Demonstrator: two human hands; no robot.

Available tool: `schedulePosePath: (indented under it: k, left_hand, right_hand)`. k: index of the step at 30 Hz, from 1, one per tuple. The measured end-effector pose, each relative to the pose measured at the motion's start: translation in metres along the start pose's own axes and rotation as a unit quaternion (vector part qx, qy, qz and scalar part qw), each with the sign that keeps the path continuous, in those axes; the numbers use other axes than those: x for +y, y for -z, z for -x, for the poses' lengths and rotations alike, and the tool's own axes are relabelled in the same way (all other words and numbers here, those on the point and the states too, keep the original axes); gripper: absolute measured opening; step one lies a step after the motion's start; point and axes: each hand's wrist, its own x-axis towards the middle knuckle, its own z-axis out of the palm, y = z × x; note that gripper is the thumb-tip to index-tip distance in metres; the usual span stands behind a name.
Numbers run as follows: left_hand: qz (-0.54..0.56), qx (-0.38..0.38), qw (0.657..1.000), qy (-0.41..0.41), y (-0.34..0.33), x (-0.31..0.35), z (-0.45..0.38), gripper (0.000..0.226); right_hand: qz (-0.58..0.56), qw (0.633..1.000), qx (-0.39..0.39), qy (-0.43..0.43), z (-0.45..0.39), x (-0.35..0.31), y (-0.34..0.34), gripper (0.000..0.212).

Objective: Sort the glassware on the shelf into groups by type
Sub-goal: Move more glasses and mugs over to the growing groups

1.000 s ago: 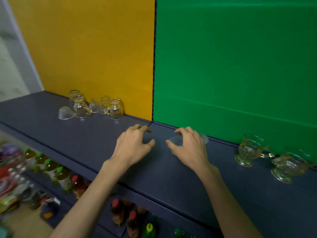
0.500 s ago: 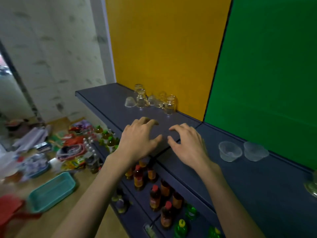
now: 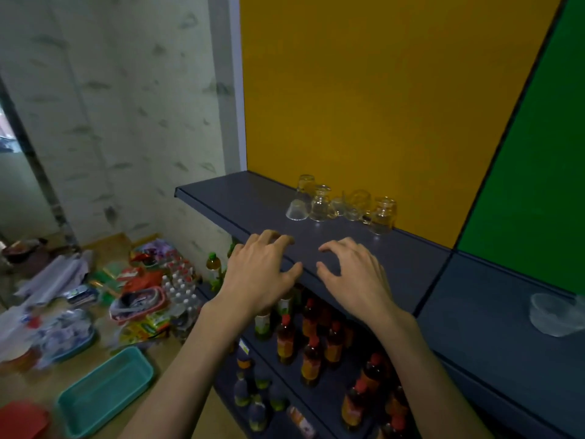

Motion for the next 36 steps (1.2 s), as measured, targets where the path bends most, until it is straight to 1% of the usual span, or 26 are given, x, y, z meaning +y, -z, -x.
schedulePosePath:
  k: [6,14,17,22,27,30,36]
  left_hand:
    - [0.027,-0.018,0.999,-0.027,0.005,-0.059,-0.022,0.055]
    - [0.033,-0.012,0.997,-0.064,-0.015,-0.119,-0.087,0.055]
    - [0.034,-0.024,0.997,-0.072,-0.030,-0.141,-0.118,0.055]
    - [0.032,-0.053,0.994,-0.088,-0.056,-0.175,-0.186,0.053]
    - [0.028,-0.062,0.991,-0.116,-0.081,-0.198,-0.265,0.051]
    - [0.032,-0.053,0.988,-0.144,-0.098,-0.200,-0.297,0.049]
    - [0.034,-0.041,0.976,-0.210,-0.127,-0.194,-0.347,0.049]
  right_hand:
    - [0.023,0.999,0.010,-0.035,-0.034,-0.037,-0.028,0.035]
    - [0.038,0.997,0.027,-0.063,-0.101,-0.057,-0.070,0.033]
    - [0.033,0.997,0.022,-0.070,-0.133,-0.054,-0.092,0.033]
    - [0.004,0.995,0.035,-0.094,-0.200,-0.042,-0.124,0.028]
    - [0.005,0.989,0.070,-0.128,-0.259,-0.019,-0.133,0.023]
    - [0.011,0.983,0.109,-0.150,-0.274,-0.008,-0.131,0.022]
    - [0.056,0.967,0.146,-0.201,-0.284,0.004,-0.123,0.024]
